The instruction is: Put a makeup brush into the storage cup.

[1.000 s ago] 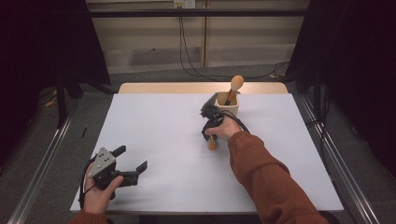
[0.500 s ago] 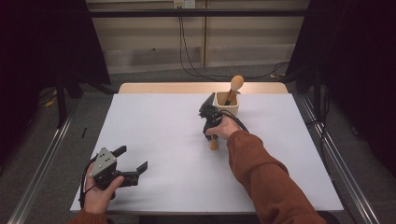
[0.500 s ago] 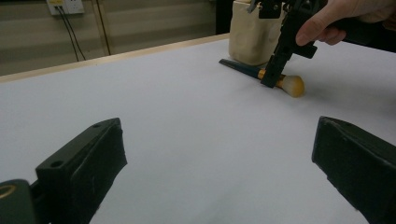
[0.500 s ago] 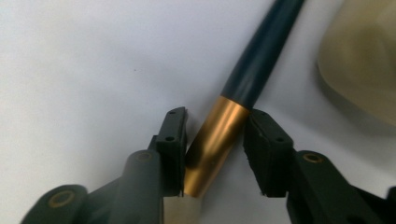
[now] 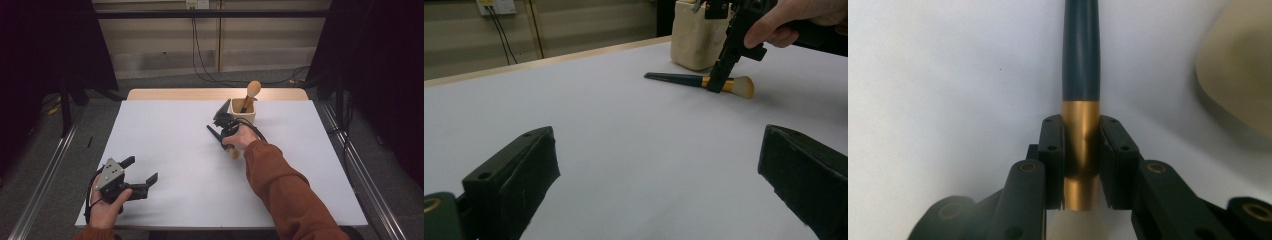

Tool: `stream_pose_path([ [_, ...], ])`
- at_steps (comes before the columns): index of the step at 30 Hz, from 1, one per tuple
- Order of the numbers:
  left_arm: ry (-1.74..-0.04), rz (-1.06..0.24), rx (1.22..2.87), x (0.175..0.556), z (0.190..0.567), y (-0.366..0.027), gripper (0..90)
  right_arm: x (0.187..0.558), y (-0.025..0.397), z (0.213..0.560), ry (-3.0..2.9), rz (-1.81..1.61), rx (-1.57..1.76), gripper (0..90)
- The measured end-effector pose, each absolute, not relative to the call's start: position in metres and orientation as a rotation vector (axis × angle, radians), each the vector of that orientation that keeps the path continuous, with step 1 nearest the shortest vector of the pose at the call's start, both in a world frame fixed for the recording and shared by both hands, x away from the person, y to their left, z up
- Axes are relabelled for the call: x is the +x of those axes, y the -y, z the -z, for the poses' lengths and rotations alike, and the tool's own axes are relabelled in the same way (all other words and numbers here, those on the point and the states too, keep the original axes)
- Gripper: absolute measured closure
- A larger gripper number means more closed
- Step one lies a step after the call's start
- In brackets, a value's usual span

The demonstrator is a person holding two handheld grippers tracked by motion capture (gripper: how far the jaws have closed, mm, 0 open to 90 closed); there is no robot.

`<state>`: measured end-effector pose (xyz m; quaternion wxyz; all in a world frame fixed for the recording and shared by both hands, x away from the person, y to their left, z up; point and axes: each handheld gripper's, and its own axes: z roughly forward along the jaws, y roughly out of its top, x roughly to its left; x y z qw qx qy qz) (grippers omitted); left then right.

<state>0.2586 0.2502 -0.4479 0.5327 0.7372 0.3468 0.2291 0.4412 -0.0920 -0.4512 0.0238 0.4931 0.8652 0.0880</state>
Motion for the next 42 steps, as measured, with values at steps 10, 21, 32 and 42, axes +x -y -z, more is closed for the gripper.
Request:
stream_pose_path([
  [10, -0.850, -0.545, 1.757, 0.260, 0.449, -0.251, 2.7, 0.440, 0.100, 0.449, -2.690, -0.326, 1.512, 75.2],
  [21, -0.862, -0.557, 1.755, 0.260, 0.448, -0.252, 2.8, 0.427, 0.118, 0.436, -2.706, -0.583, 1.439, 75.2],
  [32, -0.866, -0.562, 1.757, 0.260, 0.449, -0.253, 2.8, 0.412, 0.144, 0.428, -2.608, -0.871, 1.417, 75.2],
  [42, -0.865, -0.570, 1.751, 0.260, 0.448, -0.253, 2.8, 0.396, 0.159, 0.421, -2.537, -1.058, 1.371, 75.2],
])
